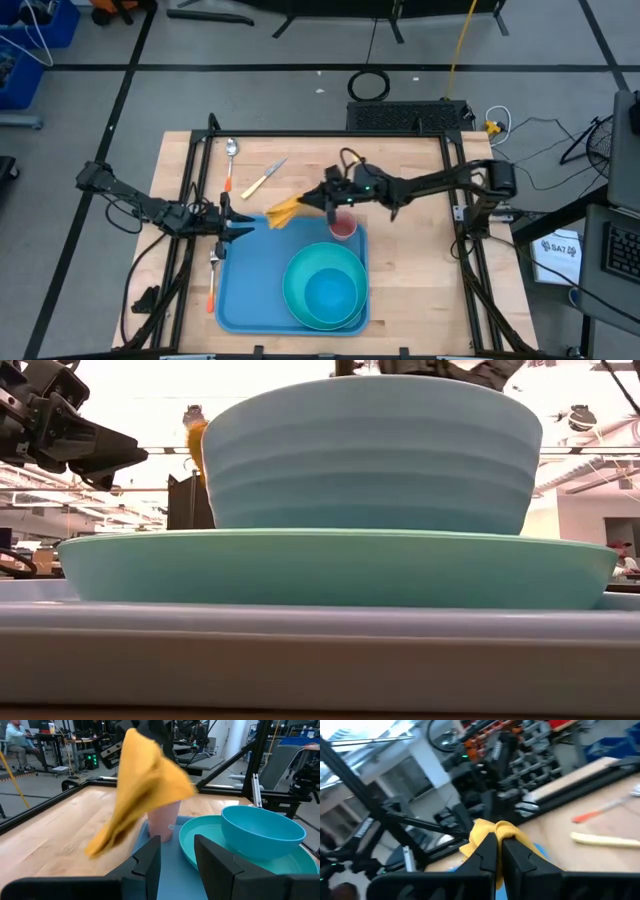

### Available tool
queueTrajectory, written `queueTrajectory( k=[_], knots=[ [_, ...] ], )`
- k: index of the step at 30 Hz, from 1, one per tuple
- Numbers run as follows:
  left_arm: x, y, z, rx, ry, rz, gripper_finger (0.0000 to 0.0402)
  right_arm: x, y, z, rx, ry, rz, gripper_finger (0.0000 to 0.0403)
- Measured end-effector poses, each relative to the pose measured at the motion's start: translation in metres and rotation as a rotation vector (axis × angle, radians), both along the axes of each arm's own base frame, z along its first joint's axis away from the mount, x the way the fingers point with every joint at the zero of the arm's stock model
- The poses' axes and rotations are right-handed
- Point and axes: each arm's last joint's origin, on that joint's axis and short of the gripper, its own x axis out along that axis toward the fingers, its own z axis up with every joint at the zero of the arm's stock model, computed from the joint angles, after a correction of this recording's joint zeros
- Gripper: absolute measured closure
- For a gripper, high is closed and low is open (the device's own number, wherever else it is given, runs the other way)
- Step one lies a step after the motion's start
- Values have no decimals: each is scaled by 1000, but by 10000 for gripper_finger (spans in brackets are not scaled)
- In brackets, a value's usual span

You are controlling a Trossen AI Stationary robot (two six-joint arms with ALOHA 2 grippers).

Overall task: Set up tray
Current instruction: Put the yellow napkin on the blue serving tray to the left of the light green plate

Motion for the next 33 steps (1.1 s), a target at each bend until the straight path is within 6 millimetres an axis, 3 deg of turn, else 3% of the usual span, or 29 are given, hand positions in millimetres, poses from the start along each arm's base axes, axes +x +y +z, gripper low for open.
queueTrajectory(
  k=[6, 12, 23, 29, 33],
  knots=[
    [0, 1, 0, 10, 0, 29, 279, 32, 23, -10, 33, 30, 172, 403],
    [0, 2, 1, 33, -6, 67, 279, 44, 44, -22, 67, 59, 226, 403],
    [0, 2, 2, 17, -18, 71, 279, 80, 80, -20, 75, 15, 333, 403],
    [0, 2, 2, 14, -22, 69, 279, 104, 88, -31, 83, 8, 400, 403],
    [0, 2, 2, 12, -21, 69, 279, 110, 90, -46, 136, 52, 443, 403]
  ],
)
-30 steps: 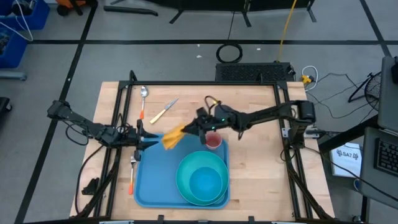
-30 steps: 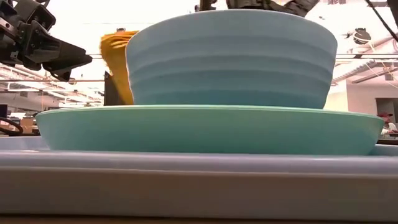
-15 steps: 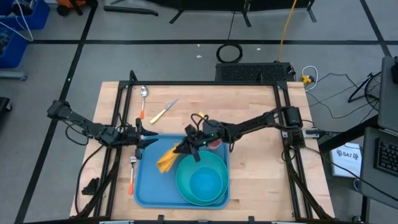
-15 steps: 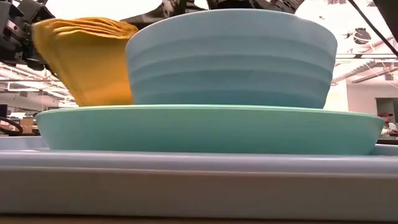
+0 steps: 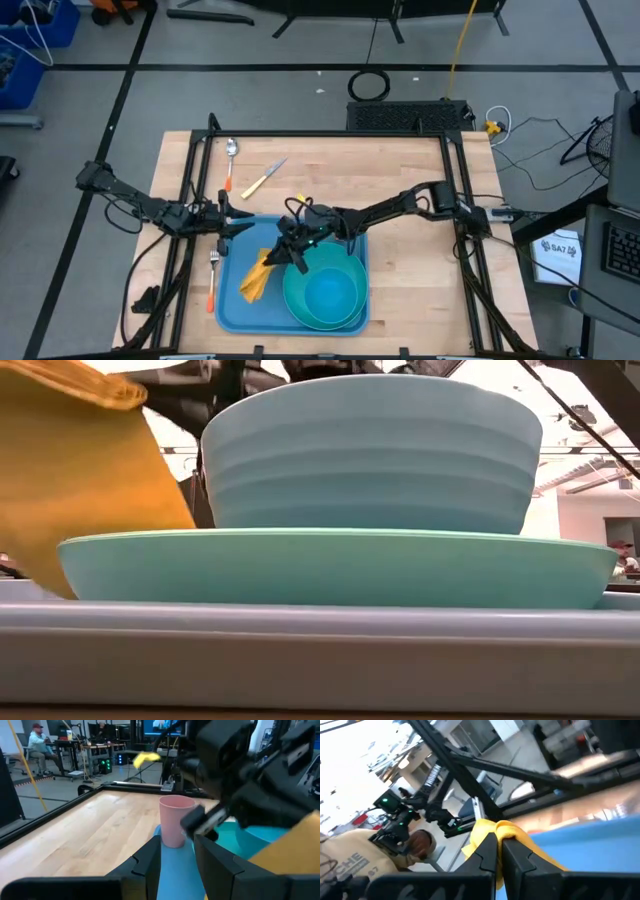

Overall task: Set up tray
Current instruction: Put the yellow napkin on the blue serving tray to the left of the light green plate

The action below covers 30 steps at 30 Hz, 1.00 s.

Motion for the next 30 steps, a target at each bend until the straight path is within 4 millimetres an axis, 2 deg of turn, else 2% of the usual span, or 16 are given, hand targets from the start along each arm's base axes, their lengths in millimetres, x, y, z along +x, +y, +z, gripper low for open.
queueTrajectory(
  k=[6, 11, 20, 26, 30],
  knots=[
    [0, 0, 0, 1, 1, -1, 279, 2, 3, -22, 66, 88, 65, 403],
    [0, 0, 0, -10, 2, -1, 279, 1, 8, -22, 62, 83, 108, 399],
    [0, 0, 0, -11, 2, -2, 279, 1, 7, -15, 65, 36, 107, 315],
    [0, 0, 0, -11, 2, -2, 279, -1, 17, -15, 49, 26, 158, 256],
    [0, 0, 0, -12, 2, -2, 279, -2, 25, -15, 67, 40, 192, 233]
  ],
)
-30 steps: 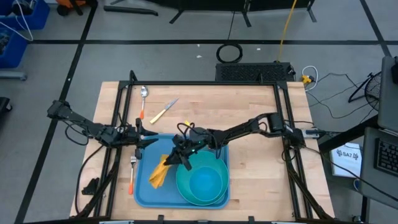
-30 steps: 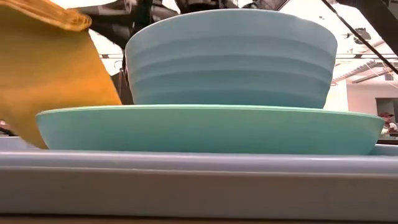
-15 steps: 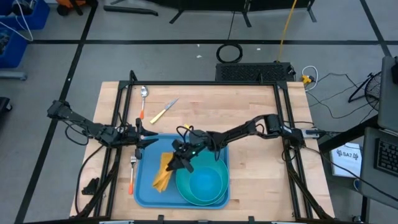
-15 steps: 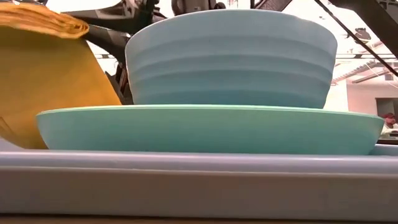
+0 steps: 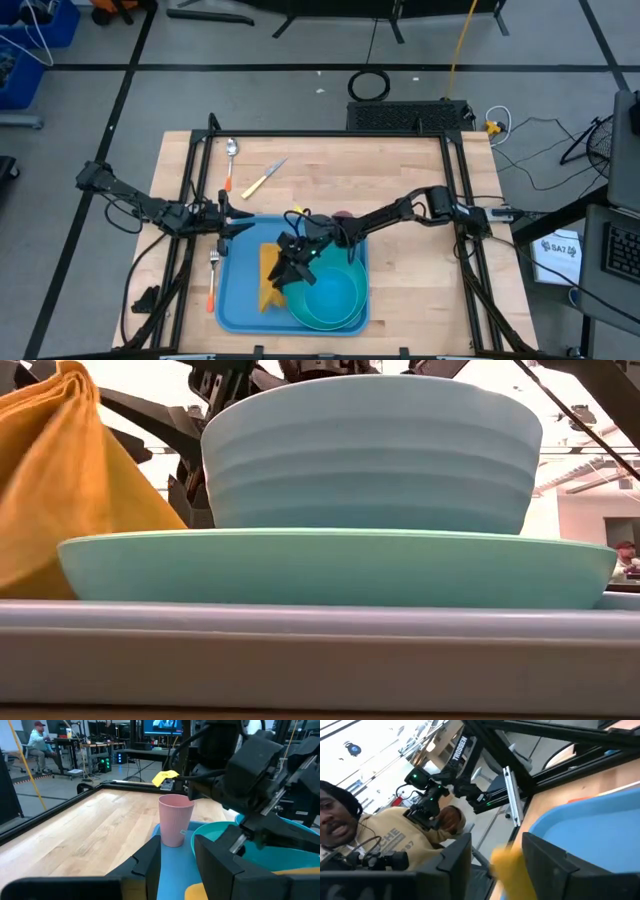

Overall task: Set up tray
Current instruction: Put the yellow napkin on the blue serving tray to the left of the light green plate

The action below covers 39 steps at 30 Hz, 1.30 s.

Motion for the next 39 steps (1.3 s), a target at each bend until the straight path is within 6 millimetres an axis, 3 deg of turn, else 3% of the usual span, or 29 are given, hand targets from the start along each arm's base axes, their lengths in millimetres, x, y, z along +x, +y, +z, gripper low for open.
queueTrajectory(
  k=[5, 10, 18, 25, 28, 33, 39],
  knots=[
    [0, 0, 0, -2, 0, 0, 279, -1, 7, 0, 1, 1, 15, 223],
    [0, -3, 0, -49, -2, -86, 279, -5, 6, 19, -1, -8, 16, 223],
    [3, -8, -6, -201, 65, -198, 279, -27, -6, 93, -141, -145, -17, 223],
    [11, -12, -26, -375, 242, -144, 283, -76, -25, 157, -527, -103, -283, 240],
    [13, -15, -35, -420, 325, -142, 307, -98, -32, 177, -649, -82, -415, 246],
    [23, -25, -31, -430, 413, -163, 386, -129, -46, 185, -780, -45, -611, 249],
    [52, -46, -8, -297, 526, -188, 398, -167, -69, 175, -874, 39, -828, 250]
  ],
)
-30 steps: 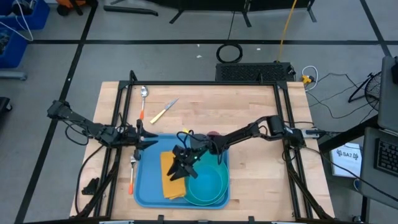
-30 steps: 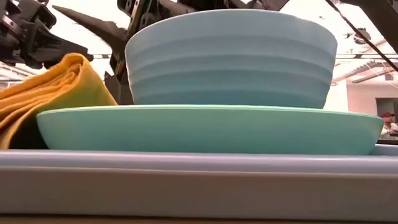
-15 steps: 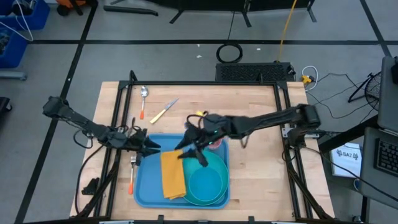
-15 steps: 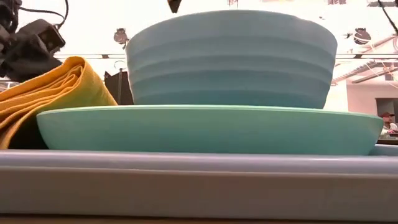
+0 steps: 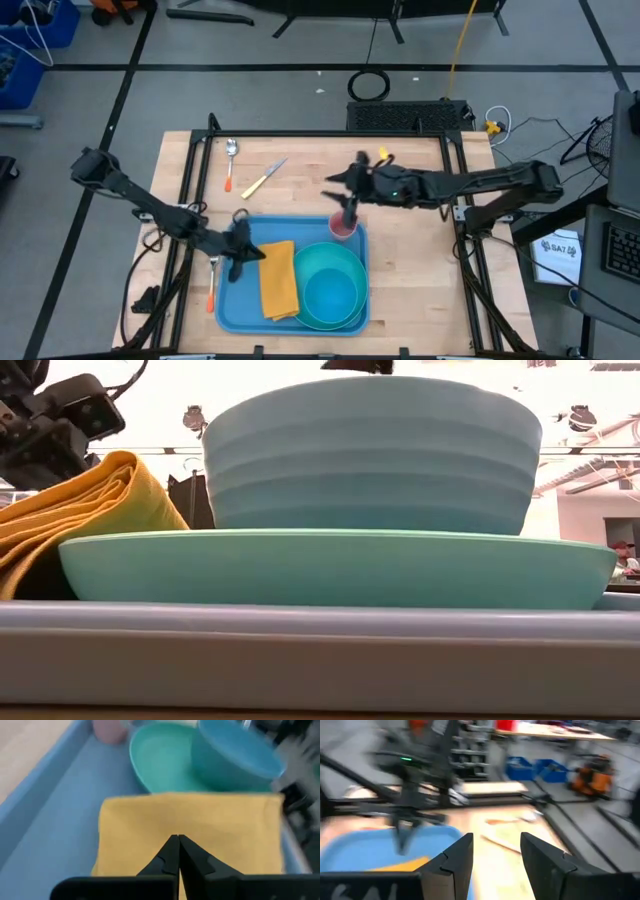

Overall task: Set up tray
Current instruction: Put the yellow napkin on the blue serving tray to the left of the light green plate

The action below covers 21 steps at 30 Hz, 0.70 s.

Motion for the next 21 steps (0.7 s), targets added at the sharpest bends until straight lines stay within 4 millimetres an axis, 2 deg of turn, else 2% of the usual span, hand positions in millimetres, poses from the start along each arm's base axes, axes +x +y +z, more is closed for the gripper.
queueTrajectory(
  k=[6, 12, 16, 21],
  knots=[
    [26, -17, 2, 55, 182, -52, 399, -39, -17, -25, 59, -75, -100, 250],
    [37, -23, -16, 40, 305, -65, 400, -66, -19, -48, 76, -206, -98, 250],
    [42, -23, -28, 20, 355, -51, 400, -75, -19, -54, 97, -253, -101, 250],
    [46, -22, -31, 24, 349, -66, 400, -77, -18, -56, 99, -243, -101, 250]
  ],
)
